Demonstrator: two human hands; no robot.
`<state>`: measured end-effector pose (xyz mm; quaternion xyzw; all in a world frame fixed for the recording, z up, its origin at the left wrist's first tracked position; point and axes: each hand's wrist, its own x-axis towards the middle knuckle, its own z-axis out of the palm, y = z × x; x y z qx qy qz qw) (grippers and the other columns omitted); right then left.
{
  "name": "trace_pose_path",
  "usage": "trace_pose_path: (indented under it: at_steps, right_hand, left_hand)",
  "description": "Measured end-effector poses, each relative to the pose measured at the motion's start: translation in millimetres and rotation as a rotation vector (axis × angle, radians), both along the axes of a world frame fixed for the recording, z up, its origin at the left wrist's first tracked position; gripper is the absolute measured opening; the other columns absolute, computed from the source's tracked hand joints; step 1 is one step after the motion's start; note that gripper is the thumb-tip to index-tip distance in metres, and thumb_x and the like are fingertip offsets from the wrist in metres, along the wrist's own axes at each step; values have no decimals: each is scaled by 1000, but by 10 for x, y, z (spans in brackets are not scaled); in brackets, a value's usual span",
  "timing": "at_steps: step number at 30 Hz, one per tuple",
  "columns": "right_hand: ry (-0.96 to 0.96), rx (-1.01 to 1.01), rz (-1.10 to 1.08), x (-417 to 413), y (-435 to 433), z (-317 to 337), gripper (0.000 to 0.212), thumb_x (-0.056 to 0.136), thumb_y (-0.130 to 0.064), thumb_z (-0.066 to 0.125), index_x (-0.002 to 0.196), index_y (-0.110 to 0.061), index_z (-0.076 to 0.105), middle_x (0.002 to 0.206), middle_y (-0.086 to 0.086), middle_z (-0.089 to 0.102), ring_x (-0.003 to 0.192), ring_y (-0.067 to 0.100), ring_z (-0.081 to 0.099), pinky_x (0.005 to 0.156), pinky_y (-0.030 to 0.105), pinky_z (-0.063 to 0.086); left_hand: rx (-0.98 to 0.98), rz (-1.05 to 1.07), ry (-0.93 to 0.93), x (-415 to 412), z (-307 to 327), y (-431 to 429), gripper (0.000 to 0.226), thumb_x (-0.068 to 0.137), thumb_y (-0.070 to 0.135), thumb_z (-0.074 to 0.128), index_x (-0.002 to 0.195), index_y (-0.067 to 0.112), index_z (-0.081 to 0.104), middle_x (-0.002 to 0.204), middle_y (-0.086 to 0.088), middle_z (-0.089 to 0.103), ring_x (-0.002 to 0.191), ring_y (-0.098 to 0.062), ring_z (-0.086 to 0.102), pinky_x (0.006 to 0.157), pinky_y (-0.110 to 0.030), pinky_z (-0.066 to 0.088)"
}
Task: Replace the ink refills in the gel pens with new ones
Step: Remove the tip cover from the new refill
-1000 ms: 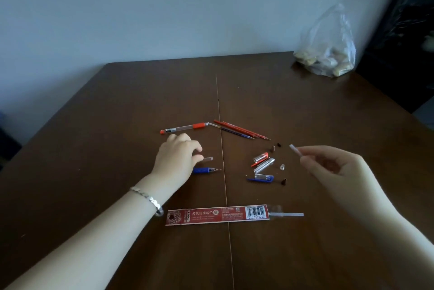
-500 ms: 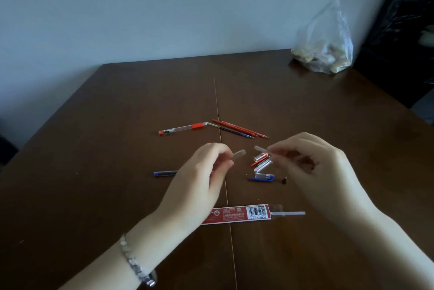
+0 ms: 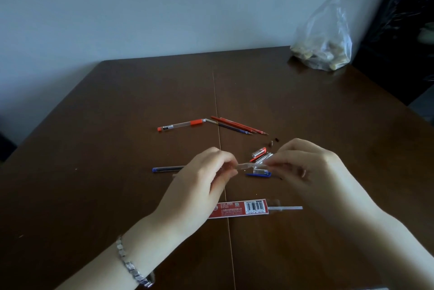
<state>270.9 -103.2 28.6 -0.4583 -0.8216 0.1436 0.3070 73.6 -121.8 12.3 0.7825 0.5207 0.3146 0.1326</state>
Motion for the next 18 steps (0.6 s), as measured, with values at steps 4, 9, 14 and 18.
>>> trace_pose_path:
  at_steps: [4,9,14,18]
  right_hand:
    - [-112,41,72,-16,-48,29,16,73,-24,64,86,-23,73,83,-10,68,75,-3,59,63,8,46]
    - [49,193,-162,9,-70,63,46,69,-50,63,104,-21,65,101,-13,59,102,6,50,95,30,35]
    - [434,-197,-255,195,-64,73,21,79,-13,66,81,-33,64,68,-3,69,67,0,63,57,6,47]
    - [747,-390,-241,35,-114,-22,15,69,-2,71,72,-16,68,57,-9,71,48,0,63,47,7,47]
  left_hand:
    - [51,-83,126,26,40,-35,17,81,22,53,93,14,63,89,-1,68,83,-9,63,72,-15,49]
    - [-20,-65,-31,59,-37,-51,18,84,27,53,96,17,63,92,3,67,84,-4,61,77,-9,48]
    - [-31,8,-59,14,-98,-52,16,83,20,56,96,16,64,93,3,65,85,-6,61,84,-11,44]
    - [-19,-22,-67,78,-92,-54,18,84,25,55,97,17,63,93,4,65,85,-4,60,82,-9,44]
